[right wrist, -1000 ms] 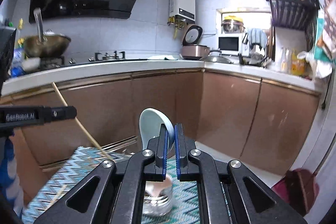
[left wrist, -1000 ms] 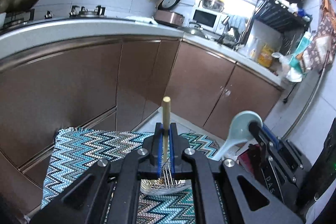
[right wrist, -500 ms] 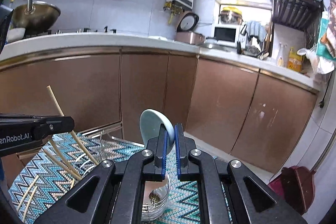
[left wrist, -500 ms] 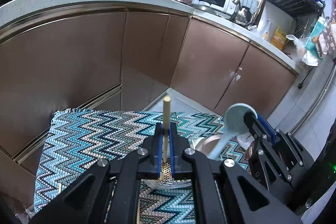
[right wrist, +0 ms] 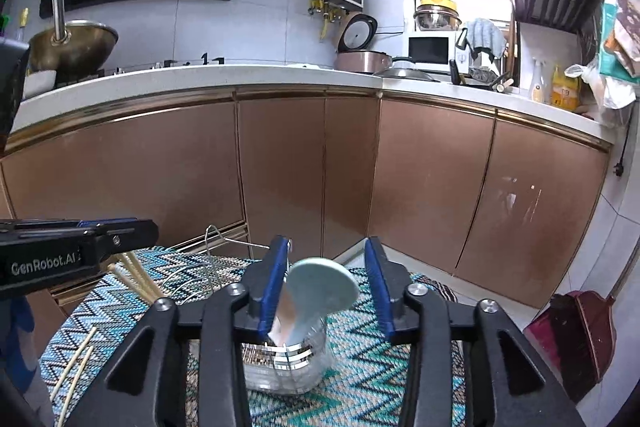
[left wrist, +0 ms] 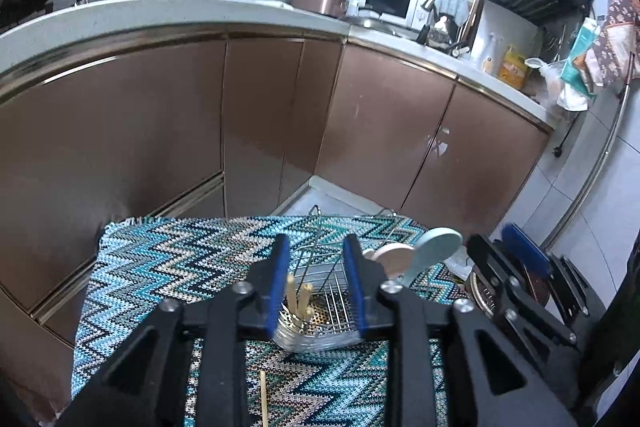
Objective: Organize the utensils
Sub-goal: 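Open both tools to drop the chopstick and spoon into the holder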
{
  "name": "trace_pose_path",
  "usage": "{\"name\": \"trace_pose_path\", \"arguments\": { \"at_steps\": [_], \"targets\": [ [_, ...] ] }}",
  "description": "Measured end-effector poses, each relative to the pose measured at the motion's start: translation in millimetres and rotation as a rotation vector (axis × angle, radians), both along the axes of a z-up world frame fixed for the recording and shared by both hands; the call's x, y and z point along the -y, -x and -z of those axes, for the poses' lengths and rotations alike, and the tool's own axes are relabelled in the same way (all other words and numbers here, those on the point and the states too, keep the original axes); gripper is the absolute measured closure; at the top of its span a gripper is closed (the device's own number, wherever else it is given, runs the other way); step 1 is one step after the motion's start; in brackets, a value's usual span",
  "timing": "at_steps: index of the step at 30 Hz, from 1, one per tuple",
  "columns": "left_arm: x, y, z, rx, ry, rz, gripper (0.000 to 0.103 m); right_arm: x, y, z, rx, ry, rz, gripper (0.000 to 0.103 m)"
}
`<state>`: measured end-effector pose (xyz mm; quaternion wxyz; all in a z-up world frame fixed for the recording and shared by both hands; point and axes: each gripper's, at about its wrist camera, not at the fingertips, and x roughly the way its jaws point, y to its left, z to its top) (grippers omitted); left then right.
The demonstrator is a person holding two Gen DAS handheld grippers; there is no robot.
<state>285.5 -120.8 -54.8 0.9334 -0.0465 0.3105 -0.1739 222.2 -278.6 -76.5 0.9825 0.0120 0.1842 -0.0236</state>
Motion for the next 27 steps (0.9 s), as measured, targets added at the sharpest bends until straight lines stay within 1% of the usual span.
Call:
{"name": "trace_pose_path", "arguments": {
  "at_steps": [1,5,12,14,16,18,20,26,27],
  "targets": [
    [-1,3,-1,0.004,0.001,-0.001,0.074,2,6,0,0.0,-0.011,0.004,0.053],
    [-6,24,-7,0.04,-0.008,-0.005,0.072,10,27,-1,-0.009,-0.044,0.021,0.047],
    [-15,73,-18,0.153,-0.063,-0.066,0.071,11,66,-7,-0.009,-0.061,0.033,0.034],
    [-18,87,-21,0.183,-0.079,-0.088,0.065,12,74,-10,-0.003,-0.062,0.039,0.031],
    [-22,98,-23,0.21,-0.085,-0.108,0.062,14,82,-14,0.0,-0.066,0.046,0.027],
    [-27,111,-26,0.239,-0.09,-0.127,0.058,15,93,-16,0.003,-0.065,0.055,0.025],
    [-30,120,-27,0.256,-0.095,-0.141,0.051,16,99,-18,0.004,-0.069,0.062,0.024],
    [-41,146,-30,0.283,-0.108,-0.16,0.051,15,121,-24,0.016,-0.079,0.077,0.014],
    [-43,151,-30,0.287,-0.112,-0.163,0.051,14,126,-26,0.02,-0.079,0.079,0.011]
  ]
}}
